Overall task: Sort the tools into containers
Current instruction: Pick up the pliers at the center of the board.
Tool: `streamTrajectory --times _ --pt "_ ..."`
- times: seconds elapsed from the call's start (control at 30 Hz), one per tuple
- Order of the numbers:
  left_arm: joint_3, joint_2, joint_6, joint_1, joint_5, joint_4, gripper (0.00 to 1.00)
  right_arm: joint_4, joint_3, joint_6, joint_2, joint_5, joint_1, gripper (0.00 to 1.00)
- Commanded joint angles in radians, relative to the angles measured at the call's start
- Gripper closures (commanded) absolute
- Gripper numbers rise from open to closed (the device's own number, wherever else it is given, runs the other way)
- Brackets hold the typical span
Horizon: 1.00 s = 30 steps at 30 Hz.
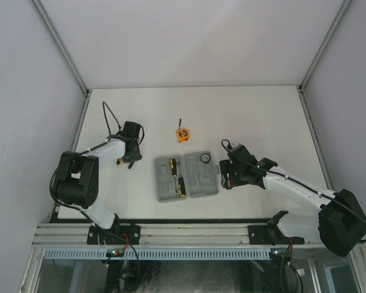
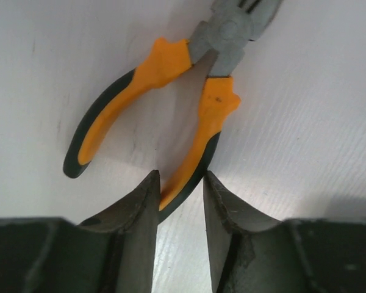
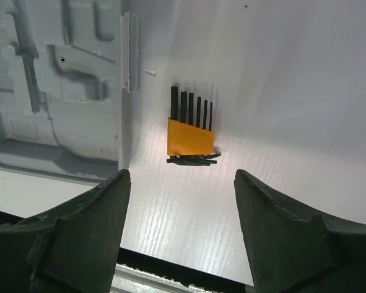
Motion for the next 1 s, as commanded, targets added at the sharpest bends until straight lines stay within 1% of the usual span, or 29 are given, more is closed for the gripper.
streamTrajectory --times 0.0,0.2,0.43,0.6,0.83,0.97 --pt "0.038 -0.003 0.006 0.001 0.045 0.019 0.66 0.030 0.002 0.015 0.000 -0.004 0.006 0.32" --pt "0.021 -0.029 0.019 -0.005 0.063 0.037 0.85 0.025 0.002 0.021 -0.017 0.003 0.006 0.32" --pt "-0.001 -0.124 0.013 -0.041 0.050 0.046 0.99 0.015 0.001 0.032 -0.076 0.018 0.001 0.32" --pt "-0.015 -0.227 0.009 -0.081 0.060 0.041 1.00 0.018 0.001 0.055 -0.123 0.033 -0.002 0.32" --pt "-0.069 -0.377 0.004 -0.112 0.130 0.066 1.00 0.035 0.003 0.089 -0.199 0.042 -0.007 0.32" --pt "-0.091 -0.426 -0.002 -0.121 0.164 0.074 1.00 0.049 0.002 0.107 -0.220 0.035 -0.011 0.32"
